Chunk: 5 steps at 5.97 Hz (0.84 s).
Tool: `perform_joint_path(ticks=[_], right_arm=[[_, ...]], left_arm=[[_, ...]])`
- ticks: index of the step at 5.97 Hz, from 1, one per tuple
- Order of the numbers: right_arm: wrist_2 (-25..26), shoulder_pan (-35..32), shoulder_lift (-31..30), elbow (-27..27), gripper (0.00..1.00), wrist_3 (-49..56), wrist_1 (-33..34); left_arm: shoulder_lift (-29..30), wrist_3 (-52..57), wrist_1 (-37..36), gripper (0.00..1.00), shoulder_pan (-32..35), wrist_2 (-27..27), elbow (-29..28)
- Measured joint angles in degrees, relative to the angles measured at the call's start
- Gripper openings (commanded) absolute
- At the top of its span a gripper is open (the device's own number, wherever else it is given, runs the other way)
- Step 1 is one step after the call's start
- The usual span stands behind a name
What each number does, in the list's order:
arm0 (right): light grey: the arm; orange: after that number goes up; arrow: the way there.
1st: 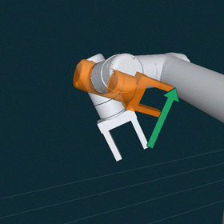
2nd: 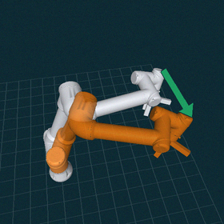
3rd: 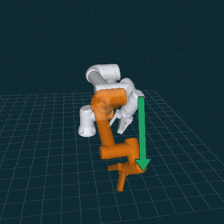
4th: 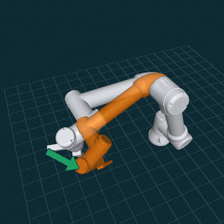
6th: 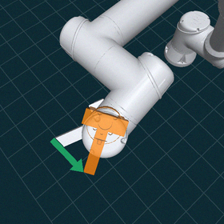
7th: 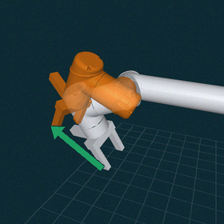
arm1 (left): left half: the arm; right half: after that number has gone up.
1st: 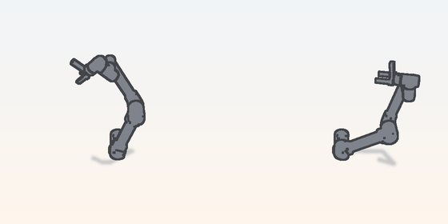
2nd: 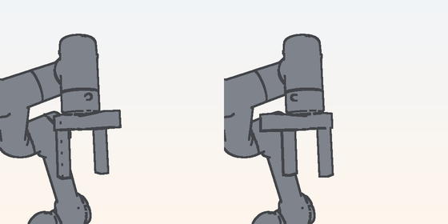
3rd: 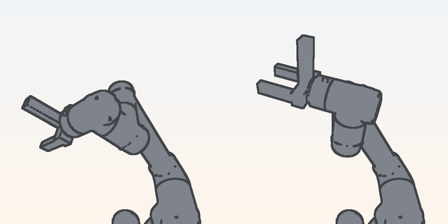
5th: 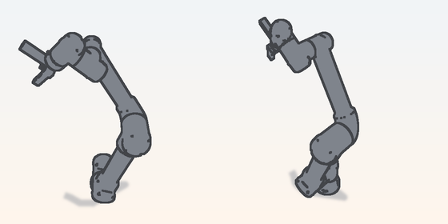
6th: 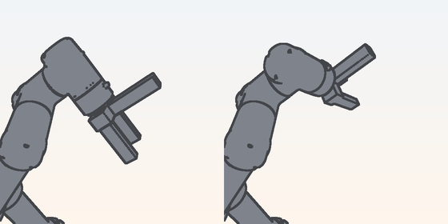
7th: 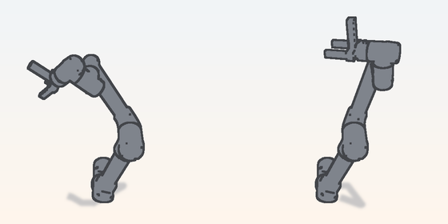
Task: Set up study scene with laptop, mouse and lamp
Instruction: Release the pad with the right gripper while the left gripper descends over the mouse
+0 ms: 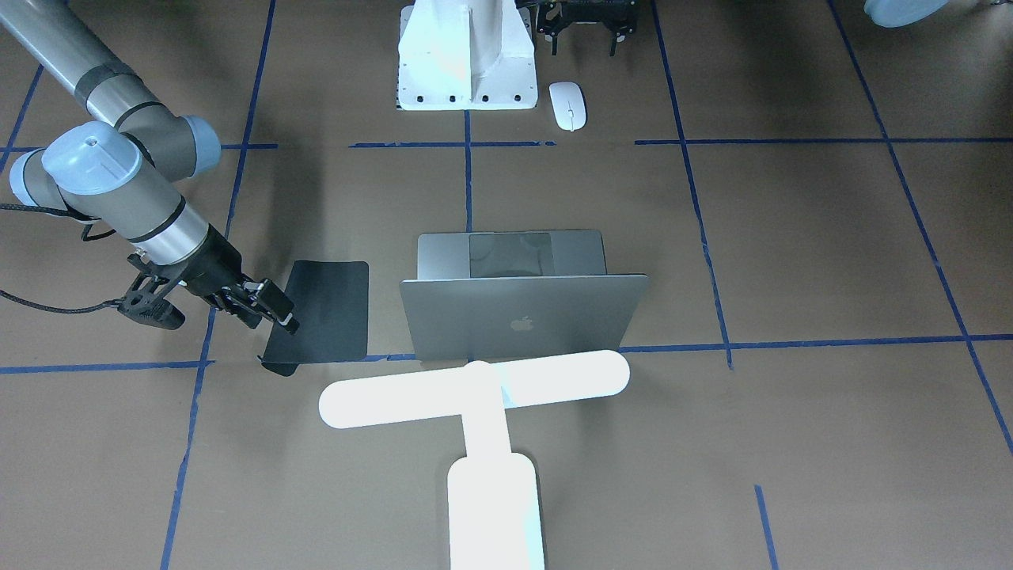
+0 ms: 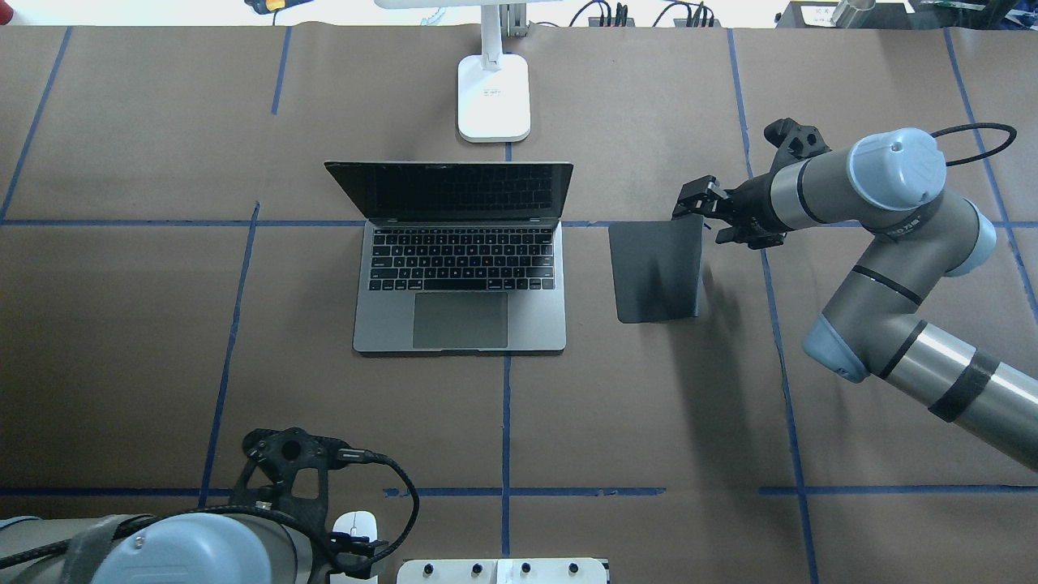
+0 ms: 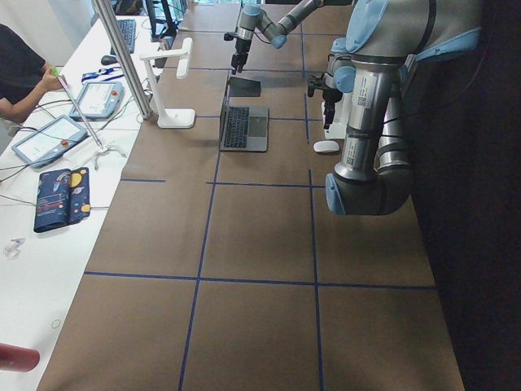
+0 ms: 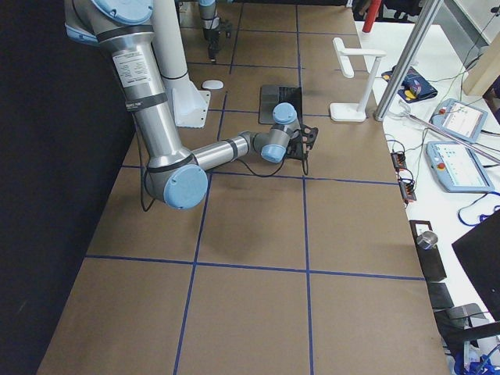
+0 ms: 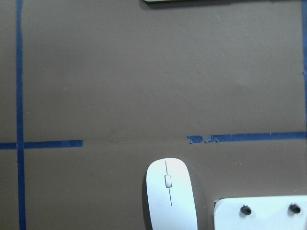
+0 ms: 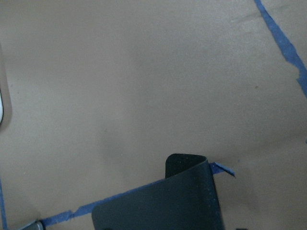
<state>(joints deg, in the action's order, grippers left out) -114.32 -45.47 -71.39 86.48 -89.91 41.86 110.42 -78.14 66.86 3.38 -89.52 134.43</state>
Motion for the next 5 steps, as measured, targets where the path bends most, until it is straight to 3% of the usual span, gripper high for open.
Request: perform_joint_path(ticks=[2,5], right_arm=[[-0.1,-0.1,-3.8,4.0,1.00,0.1,-0.1],[0.1,-0.2,-6.8,7.4,1.00,0.2,-0.1]], left_arm=[[-0.7,3.4,10.8,1.00,0.3,0.0,-7.7],[-7.5,-8.0,26.0,1.00,0.4,-3.4,-13.0]])
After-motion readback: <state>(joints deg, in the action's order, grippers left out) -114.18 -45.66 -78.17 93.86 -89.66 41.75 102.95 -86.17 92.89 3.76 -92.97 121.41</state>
